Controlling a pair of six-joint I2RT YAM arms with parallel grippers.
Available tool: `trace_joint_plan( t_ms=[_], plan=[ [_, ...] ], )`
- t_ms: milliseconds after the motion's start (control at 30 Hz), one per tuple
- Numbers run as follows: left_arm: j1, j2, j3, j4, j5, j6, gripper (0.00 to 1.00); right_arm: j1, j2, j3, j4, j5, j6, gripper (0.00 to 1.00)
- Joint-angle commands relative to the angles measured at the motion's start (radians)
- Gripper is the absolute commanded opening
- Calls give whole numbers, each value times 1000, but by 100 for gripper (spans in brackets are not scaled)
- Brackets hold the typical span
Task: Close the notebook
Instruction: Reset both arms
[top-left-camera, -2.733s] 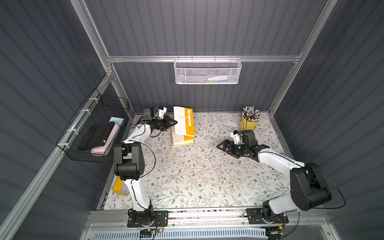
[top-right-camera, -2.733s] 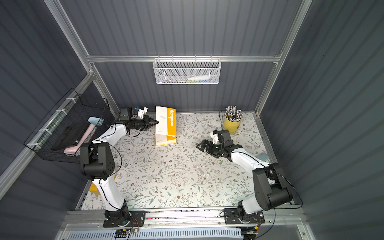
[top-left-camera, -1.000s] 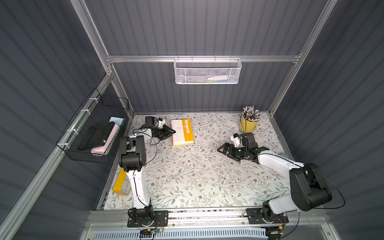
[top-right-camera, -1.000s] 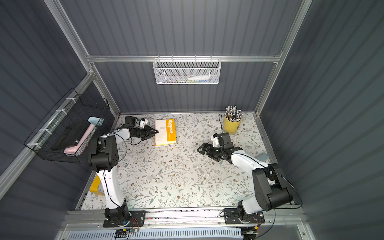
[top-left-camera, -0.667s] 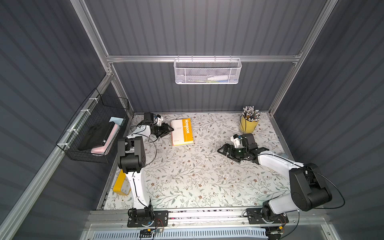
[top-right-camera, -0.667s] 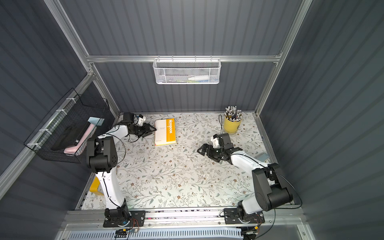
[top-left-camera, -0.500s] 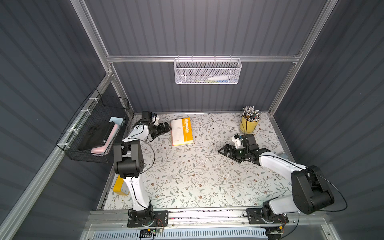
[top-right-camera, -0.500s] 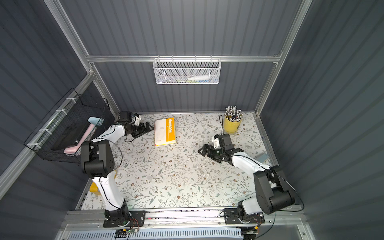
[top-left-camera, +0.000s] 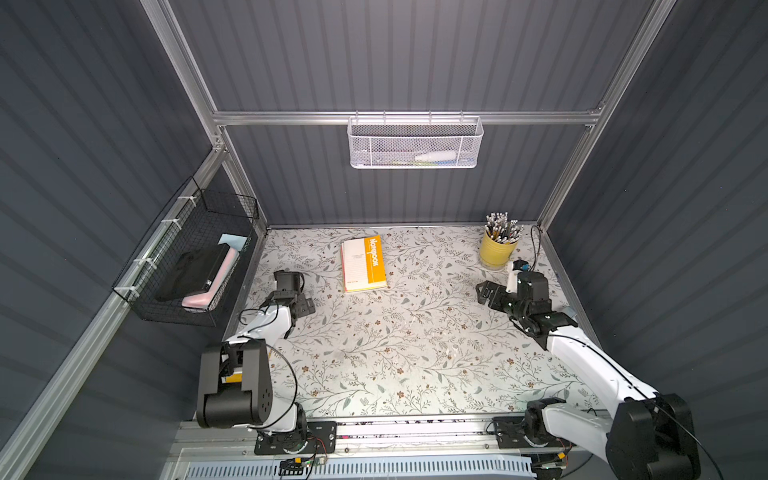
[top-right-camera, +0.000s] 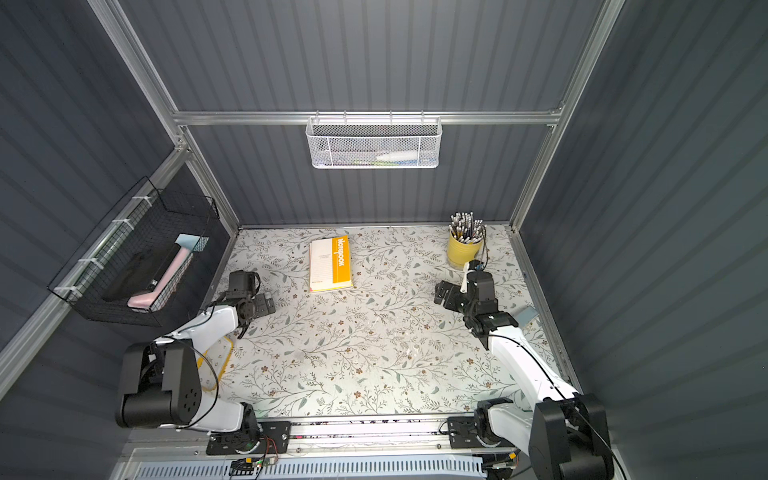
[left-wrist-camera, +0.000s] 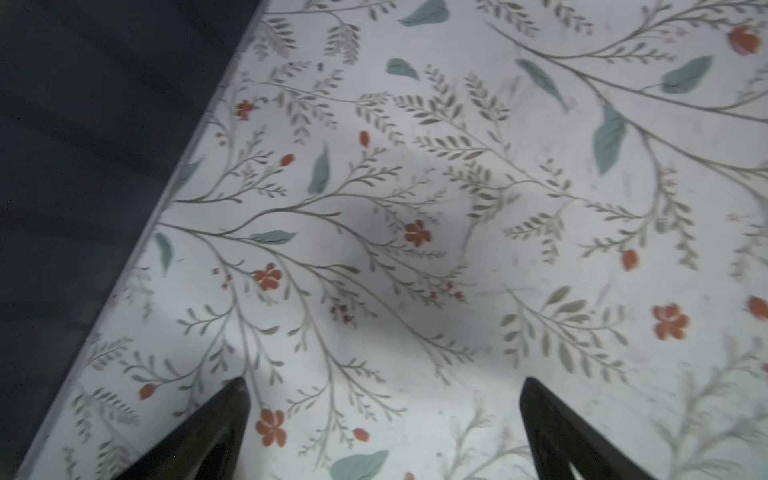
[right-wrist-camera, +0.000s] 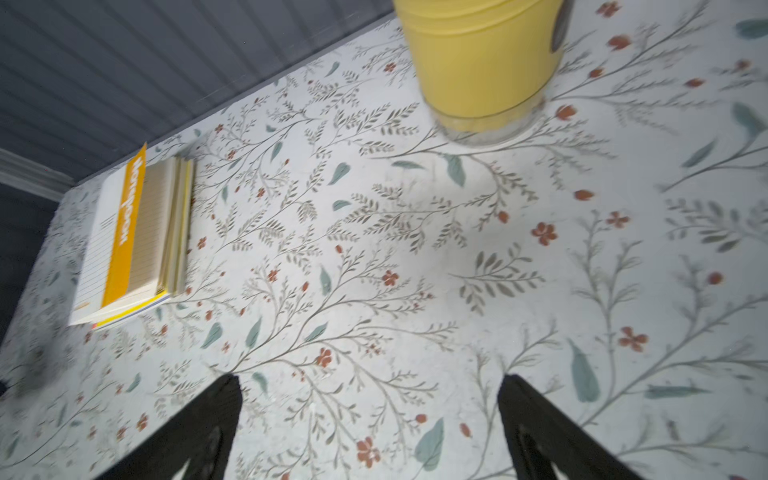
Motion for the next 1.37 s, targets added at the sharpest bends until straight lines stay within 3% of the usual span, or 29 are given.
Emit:
trace_joint_plan(
  t_ms=[0,167,300,433,633,733,867,967,1100,1200,1333],
  plan=[
    [4,-47,-113,210,-127,64,99,-2,-2,-76,120,190,-79,99],
    [4,-64,-276,493,-11,120,99,-2,-15,-131,188,402,-77,99],
    [4,1,-372,757,96,147,99,-5,-125,-290,401,526,-109,99],
    [4,69,-391,914,215,147,99,-37,-146,-472,727,517,-169,99],
    [3,244,-467,1280,287,222,99,-107,-3,-471,973,396,-246,99],
    [3,235,-421,1169,224,189,99,-153,110,-465,1128,312,-254,99],
    [1,244,-432,1199,218,185,99,-216,297,-438,1253,158,-212,99],
    [-9,253,-391,1132,243,222,99,-215,458,-413,1445,2,-318,99],
    [-18,254,-382,1119,241,229,99,-209,366,-330,1122,-4,-296,99],
    [-20,254,-380,1116,239,231,99,-206,404,-365,1261,-23,-339,99],
    [-22,259,-368,1100,300,253,99,-204,373,-337,1152,-3,-308,99]
  ],
)
